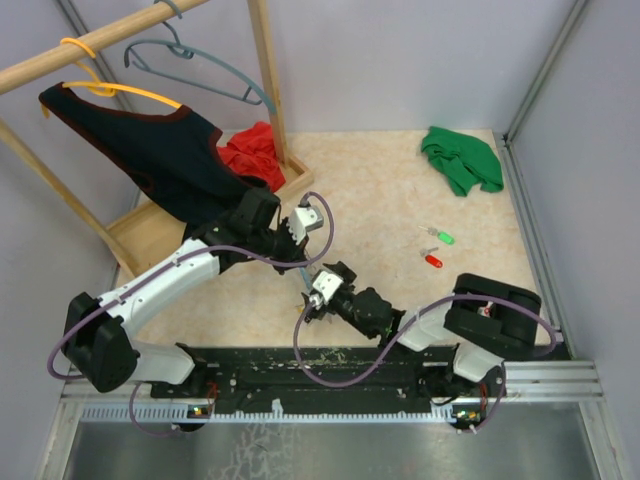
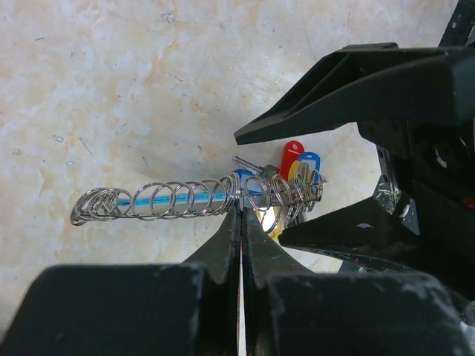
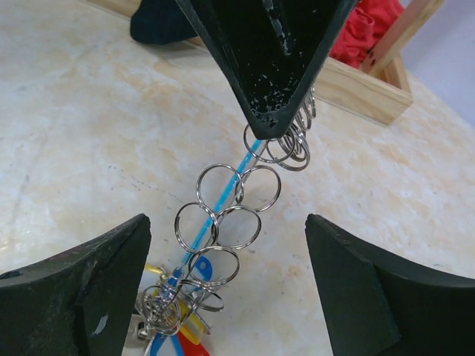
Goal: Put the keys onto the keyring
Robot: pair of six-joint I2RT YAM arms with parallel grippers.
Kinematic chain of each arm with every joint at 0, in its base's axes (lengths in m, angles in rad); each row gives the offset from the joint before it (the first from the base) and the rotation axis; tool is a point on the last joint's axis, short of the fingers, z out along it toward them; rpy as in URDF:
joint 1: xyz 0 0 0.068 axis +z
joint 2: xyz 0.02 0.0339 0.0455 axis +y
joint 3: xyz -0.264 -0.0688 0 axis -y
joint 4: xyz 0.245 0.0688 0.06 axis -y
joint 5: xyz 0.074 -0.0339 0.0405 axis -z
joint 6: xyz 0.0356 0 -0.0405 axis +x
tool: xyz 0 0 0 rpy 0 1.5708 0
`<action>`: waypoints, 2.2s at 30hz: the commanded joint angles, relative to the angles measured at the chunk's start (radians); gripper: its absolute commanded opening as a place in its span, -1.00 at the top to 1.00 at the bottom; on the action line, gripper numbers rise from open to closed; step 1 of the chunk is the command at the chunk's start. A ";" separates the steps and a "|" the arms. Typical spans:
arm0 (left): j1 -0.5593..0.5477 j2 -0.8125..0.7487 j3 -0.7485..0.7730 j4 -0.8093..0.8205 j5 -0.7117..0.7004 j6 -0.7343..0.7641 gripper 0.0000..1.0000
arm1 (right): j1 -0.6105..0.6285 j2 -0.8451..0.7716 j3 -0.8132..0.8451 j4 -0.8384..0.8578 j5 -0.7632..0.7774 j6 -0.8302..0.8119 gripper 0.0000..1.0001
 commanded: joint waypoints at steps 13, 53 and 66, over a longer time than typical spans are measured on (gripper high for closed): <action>-0.006 0.013 -0.006 0.012 0.000 0.002 1.00 | 0.058 0.117 0.024 0.436 0.365 -0.190 -0.67; -0.006 -0.031 -0.022 -0.007 0.054 0.067 1.00 | -0.404 -0.243 0.176 -0.348 -0.900 0.114 0.07; -0.008 -0.036 -0.026 -0.004 0.068 0.074 1.00 | -0.441 -0.121 0.242 -0.359 -1.046 0.111 0.44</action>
